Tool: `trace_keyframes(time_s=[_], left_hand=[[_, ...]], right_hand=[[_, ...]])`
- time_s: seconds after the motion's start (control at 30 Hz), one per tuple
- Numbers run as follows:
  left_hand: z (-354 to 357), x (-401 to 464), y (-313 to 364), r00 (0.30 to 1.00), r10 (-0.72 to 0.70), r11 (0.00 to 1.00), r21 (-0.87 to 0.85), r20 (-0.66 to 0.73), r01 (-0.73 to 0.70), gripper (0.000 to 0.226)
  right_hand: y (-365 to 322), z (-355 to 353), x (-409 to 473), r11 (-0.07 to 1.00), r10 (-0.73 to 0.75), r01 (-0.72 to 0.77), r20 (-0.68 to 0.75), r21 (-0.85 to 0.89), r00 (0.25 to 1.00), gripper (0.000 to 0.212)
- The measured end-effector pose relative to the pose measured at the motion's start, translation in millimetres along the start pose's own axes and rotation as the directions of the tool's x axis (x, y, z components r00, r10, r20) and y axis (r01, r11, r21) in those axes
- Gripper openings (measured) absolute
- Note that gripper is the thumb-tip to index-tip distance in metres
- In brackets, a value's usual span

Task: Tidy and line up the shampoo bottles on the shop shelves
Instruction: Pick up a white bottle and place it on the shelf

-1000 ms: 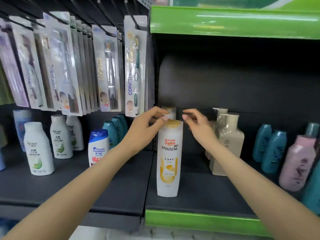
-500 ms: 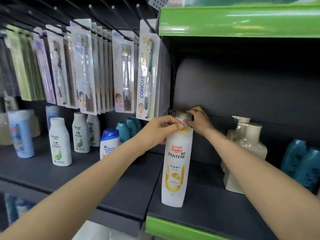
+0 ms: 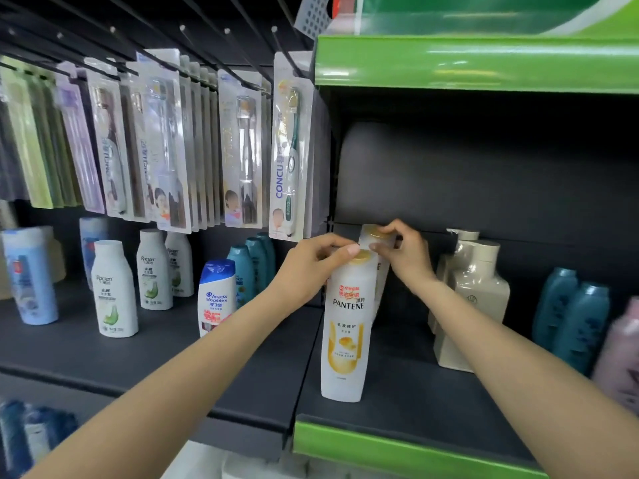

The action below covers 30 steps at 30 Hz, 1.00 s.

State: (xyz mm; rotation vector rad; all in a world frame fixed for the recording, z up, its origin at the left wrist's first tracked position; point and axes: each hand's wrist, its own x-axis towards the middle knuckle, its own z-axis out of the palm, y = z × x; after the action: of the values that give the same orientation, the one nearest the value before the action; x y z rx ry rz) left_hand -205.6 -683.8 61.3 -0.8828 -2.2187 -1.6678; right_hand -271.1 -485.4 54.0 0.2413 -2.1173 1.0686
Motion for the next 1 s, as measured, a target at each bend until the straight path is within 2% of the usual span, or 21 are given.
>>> trace_keyframes(time_s=[0.17,0.33,0.43,0.57,0.63,0.7,0.8,0.9,1.0], left_hand=[[1.8,-0.9,-2.0,0.988,0.139,0.982,0.141,-0.067,-0.129,0.010],[1.7,-4.3,-4.1,0.975,0.202,0.976,0.107,-0.090,-0.192,0.006],[2.1,-6.3,-4.0,0.979,0.188,0.978,0.107,-0.081,-0.179,0.009],[6.0,-9.8,6.2,0.948,0.287,0.903,0.368,-0.135,-0.221,0.019],[12.5,-20.9,19.7,0.923,0.360,0.863,0.425,-0.137,-0.273,0.022],[21.3,-36.7,34.5,0.917,0.394,0.858,0.384,-0.067,-0.340,0.024],[33.9,-66.3,51.4,0.939,0.316,0.911,0.234,0.136,-0.340,0.032],[46.0,-101.6,59.8,0.923,0.187,0.972,0.075,0.337,-0.225,0.051],[53.1,-136.7,63.1,0.902,0.057,0.995,0.049,0.428,-0.086,0.062]], right_hand=[[-30.1,-32.2,-17.2,0.998,0.041,-0.045,-0.088,-0.046,0.995,0.025],[-69.2,-71.1,-55.0,0.989,0.076,-0.089,-0.109,-0.118,0.991,0.025],[-91.9,-89.0,-78.0,0.986,0.132,-0.143,-0.129,-0.082,0.983,0.025],[-115.1,-105.0,-108.1,0.983,0.166,-0.177,-0.160,-0.055,0.973,0.021],[-125.4,-110.5,-120.6,0.982,0.177,-0.185,-0.156,-0.037,0.972,0.020],[-134.3,-115.9,-132.5,0.978,0.207,-0.211,-0.158,-0.008,0.966,0.021],[-145.9,-123.7,-152.0,0.968,0.252,-0.246,-0.158,0.054,0.955,0.020],[-158.1,-133.3,-175.0,0.937,0.316,-0.284,-0.152,0.203,0.936,0.019],[-170.9,-148.1,-201.4,0.887,0.366,-0.299,-0.140,0.351,0.920,0.017]])
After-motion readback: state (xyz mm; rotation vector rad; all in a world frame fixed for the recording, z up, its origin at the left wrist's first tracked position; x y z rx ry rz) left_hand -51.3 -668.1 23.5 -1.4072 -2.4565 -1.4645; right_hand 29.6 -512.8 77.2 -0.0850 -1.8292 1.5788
